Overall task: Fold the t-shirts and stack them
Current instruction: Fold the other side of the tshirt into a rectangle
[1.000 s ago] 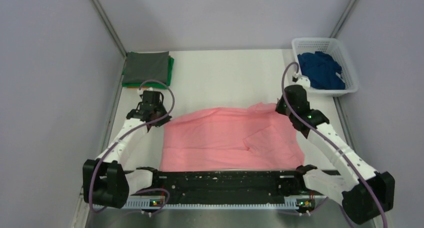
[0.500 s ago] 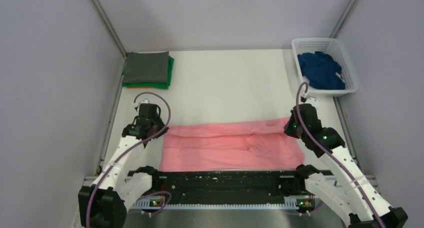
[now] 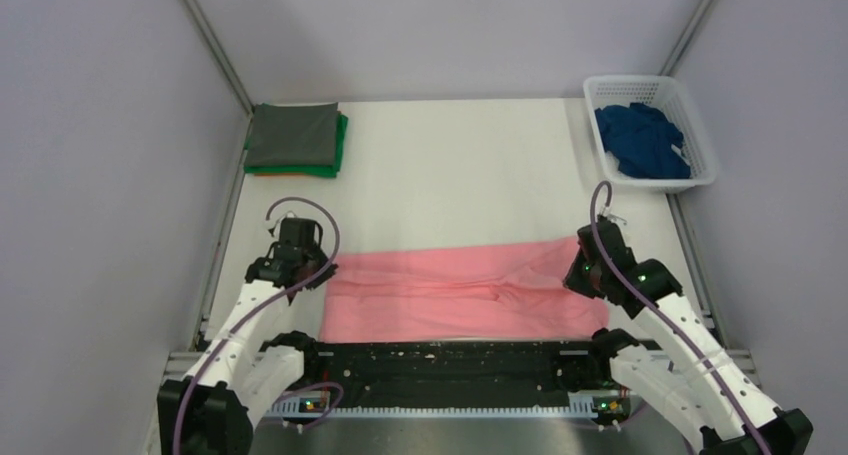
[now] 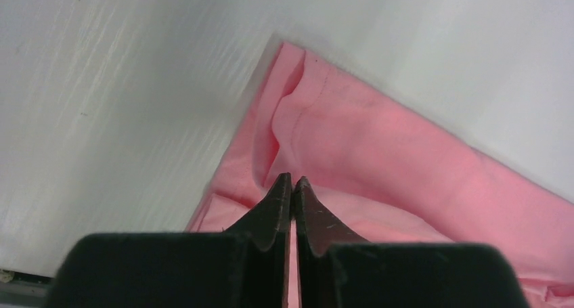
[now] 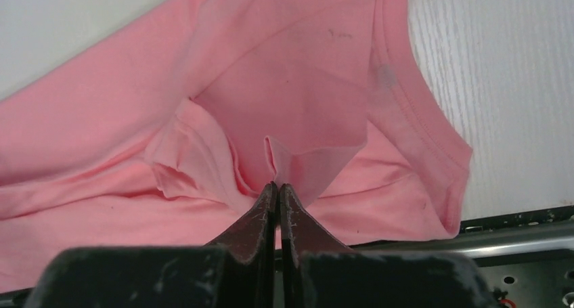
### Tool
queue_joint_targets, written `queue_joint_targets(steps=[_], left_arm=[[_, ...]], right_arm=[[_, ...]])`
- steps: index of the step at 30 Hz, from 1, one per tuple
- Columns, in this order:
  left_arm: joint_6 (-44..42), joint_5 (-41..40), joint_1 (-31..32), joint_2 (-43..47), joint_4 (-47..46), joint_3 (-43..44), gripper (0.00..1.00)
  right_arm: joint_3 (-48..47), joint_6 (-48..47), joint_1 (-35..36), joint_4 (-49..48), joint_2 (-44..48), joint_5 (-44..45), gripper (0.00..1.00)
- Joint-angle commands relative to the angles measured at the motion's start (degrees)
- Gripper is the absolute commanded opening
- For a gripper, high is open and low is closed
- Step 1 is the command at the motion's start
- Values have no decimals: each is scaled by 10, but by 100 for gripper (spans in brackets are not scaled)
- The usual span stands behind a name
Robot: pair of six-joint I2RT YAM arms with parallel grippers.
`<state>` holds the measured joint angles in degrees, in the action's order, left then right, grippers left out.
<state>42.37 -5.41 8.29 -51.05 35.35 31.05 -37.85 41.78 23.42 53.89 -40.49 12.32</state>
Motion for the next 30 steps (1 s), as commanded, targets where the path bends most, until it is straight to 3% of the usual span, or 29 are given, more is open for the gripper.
queue_joint_targets(steps=[1,3,5,6,7,8,10,13,14,18,21,26,30], left_arm=[[55,-25,1,33,62,-1,9],[70,-28,1,66,94,4,28],[91,-41,1,107,125,14,46],[96,-49,1,128,136,22,66],[100,-56,1,143,148,31,93],[104,-64,1,158,156,42,98],[101,-64,1,176,158,61,99],[80,-16,1,172,117,68,99],[73,12,1,163,95,66,99],[58,139,3,89,-17,33,99],[56,193,14,21,-78,16,99],[47,167,47,-46,-87,15,99],[47,148,52,-50,-88,5,99]], right_arm=[[13,59,29,69,25,-54,2],[19,62,44,98,51,-89,21],[16,55,46,117,84,-119,29],[9,48,46,128,93,-120,36],[-1,33,46,132,98,-120,40],[-11,18,46,134,101,-120,45],[-24,-5,46,118,106,-139,60],[-9,-30,46,43,99,-176,94],[2,-36,46,-2,92,-185,98],[44,-72,46,-163,24,-181,99],[63,-92,46,-270,-55,-154,99],[61,-118,46,-346,-203,-165,99],[74,-129,46,-367,-252,-219,98]])
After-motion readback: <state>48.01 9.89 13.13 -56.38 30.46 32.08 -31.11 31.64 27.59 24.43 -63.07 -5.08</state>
